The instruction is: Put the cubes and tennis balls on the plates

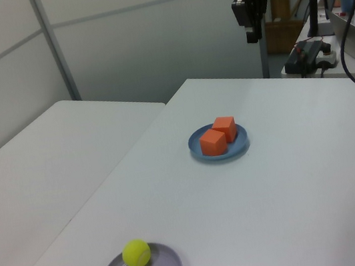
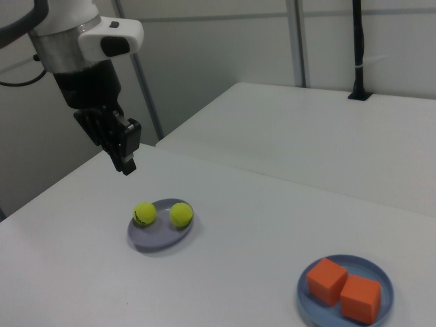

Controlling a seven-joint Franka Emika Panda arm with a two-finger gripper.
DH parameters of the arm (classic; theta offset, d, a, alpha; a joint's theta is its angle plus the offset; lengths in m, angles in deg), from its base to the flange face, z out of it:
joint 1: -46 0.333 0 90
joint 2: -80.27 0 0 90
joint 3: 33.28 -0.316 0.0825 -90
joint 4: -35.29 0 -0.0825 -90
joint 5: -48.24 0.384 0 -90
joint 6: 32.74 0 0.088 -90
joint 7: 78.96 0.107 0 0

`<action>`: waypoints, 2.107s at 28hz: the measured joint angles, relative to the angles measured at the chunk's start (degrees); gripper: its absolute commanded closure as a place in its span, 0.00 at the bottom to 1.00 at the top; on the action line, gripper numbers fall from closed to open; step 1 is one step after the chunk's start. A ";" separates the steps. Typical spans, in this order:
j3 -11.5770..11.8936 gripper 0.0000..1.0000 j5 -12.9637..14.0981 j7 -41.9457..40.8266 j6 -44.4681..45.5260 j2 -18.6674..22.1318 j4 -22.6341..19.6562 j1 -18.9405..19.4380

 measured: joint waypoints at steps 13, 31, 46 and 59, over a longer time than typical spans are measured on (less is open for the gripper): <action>0.00 0.99 0.00 -1.89 0.00 0.00 0.00 0.00; 0.34 0.83 0.00 -2.00 0.00 0.00 0.00 -0.02; 0.30 0.76 0.00 -2.01 0.00 0.00 0.00 -0.02; 0.26 0.02 0.00 -2.01 0.00 -0.02 0.00 -0.02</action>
